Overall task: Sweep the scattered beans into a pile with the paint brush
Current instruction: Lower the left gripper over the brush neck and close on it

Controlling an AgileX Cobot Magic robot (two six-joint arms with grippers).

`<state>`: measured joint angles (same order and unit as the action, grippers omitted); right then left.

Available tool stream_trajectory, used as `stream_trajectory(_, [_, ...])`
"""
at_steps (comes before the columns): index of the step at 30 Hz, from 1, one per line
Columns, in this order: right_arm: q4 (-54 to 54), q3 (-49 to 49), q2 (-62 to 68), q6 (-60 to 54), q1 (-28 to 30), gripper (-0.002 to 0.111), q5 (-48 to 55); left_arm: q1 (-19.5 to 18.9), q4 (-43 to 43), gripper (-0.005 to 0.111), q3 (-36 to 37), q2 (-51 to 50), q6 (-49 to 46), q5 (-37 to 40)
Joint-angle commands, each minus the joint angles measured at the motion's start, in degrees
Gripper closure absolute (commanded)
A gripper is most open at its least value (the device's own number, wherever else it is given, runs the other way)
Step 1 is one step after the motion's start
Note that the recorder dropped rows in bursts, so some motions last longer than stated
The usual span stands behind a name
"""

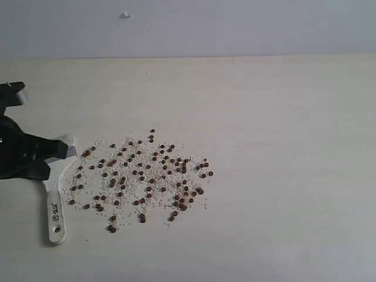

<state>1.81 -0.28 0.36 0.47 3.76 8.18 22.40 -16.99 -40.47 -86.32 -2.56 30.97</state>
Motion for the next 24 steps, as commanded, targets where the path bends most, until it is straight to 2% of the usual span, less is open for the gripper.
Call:
stream_trajectory(1, [-0.2, 0.3, -0.4, -0.2, -0.1, 0.108, -0.6, 2.9, -0.1, 0.107, 0.6, -2.8, 6.8, -5.5])
stream_trajectory(6, [-0.2, 0.3, -0.4, -0.2, -0.1, 0.108, -0.6, 2.9, 0.3, 0.107, 0.2, -2.0, 9.5, -1.2])
stream_trajectory(9, [-0.2, 0.3, -0.4, -0.2, -0.1, 0.108, -0.6, 2.9, 2.0, 0.107, 0.2, -1.6, 12.8, -1.3])
stream_trajectory(11, [-0.2, 0.3, -0.4, -0.2, -0.1, 0.108, -0.6, 2.2, 3.1, 0.107, -0.1, -1.6, 15.5, -0.9])
stream_trajectory(14, [-0.2, 0.3, -0.4, -0.2, -0.1, 0.108, -0.6, 0.0, 3.1, 0.104, -1.9, -1.9, 18.1, 3.7])
stream_trajectory(17, [0.0, 0.3, -0.4, -0.2, -0.1, 0.108, -0.6, -2.0, 3.1, 0.089, -4.5, -2.4, 19.2, 9.4])
stream_trajectory(22, [0.0, 0.3, -0.4, -0.2, -0.1, 0.108, -0.6, -1.8, 2.4, 0.046, -5.6, -4.8, 21.0, 8.4])
stream_trajectory(24, [0.0, 0.3, -0.4, -0.2, -0.1, 0.108, -0.6, -1.8, 2.6, 0.043, -5.7, -7.3, 21.2, 6.9])
